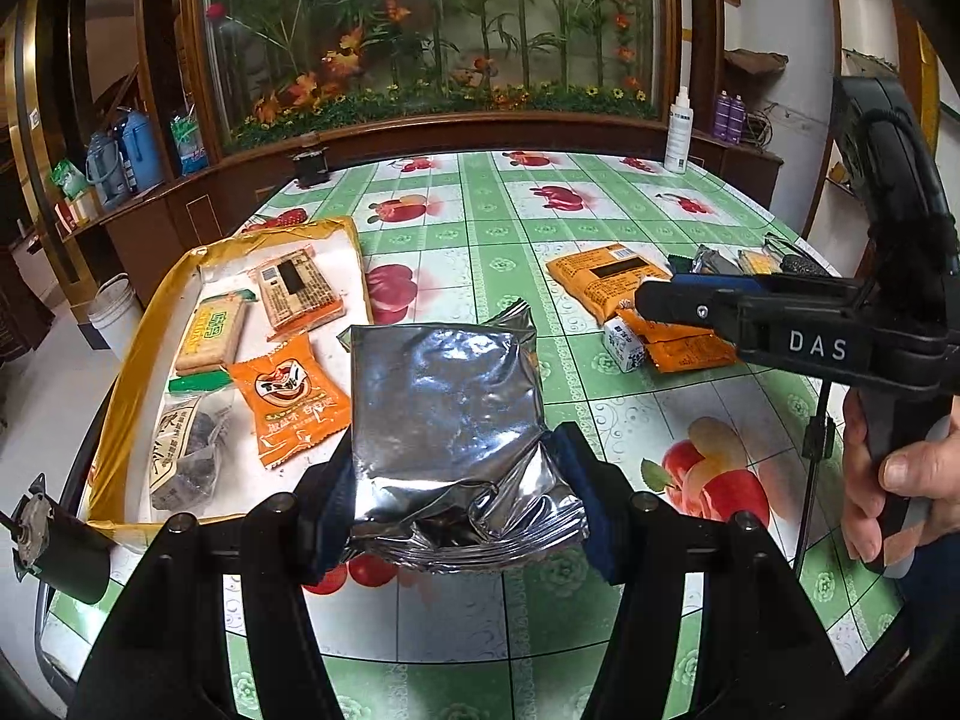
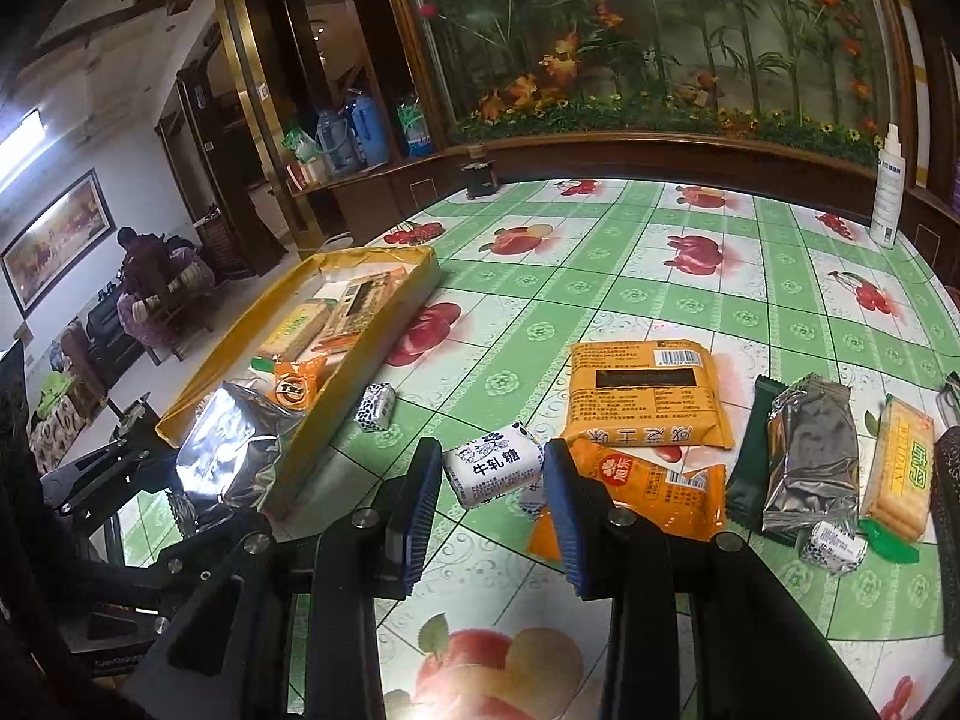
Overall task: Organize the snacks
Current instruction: 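Lift the foil bag and white candy and carry both over the tray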
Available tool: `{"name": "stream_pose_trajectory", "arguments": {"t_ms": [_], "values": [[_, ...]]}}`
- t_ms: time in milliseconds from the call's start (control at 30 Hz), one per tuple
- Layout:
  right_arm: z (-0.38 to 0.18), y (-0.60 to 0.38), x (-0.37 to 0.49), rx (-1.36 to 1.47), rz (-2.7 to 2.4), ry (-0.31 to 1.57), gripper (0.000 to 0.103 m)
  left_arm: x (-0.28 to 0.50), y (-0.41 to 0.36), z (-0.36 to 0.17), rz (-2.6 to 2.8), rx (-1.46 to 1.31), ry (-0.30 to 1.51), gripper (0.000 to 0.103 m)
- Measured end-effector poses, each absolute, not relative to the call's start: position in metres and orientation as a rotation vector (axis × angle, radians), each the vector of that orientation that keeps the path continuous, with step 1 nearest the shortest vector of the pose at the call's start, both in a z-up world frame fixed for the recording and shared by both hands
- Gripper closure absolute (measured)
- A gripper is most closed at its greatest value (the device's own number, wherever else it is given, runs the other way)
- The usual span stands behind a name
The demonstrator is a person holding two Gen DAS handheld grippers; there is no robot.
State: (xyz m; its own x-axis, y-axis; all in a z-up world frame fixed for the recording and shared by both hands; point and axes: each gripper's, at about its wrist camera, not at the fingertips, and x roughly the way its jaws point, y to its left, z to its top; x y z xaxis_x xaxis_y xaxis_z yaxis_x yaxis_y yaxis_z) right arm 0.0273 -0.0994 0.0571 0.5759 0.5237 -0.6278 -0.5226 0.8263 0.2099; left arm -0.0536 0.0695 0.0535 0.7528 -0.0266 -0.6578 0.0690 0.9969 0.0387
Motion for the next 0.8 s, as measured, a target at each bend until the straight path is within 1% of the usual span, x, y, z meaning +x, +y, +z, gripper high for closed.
{"name": "stream_pose_trajectory", "arguments": {"t_ms": [233,467,800], "values": [[0.058,-0.092,0.024,0.024,0.622,0.741,0.067,-0.056,0.088,0.059,-0.032,0.024,0.702,0.042],[0.062,-0.066,0.018,0.035,0.668,0.741,0.068,-0.052,0.131,0.065,0.032,-0.053,0.690,0.042],[0.066,0.003,0.014,0.005,0.761,0.758,0.068,-0.040,0.198,0.046,0.154,-0.171,0.718,0.042]]}}
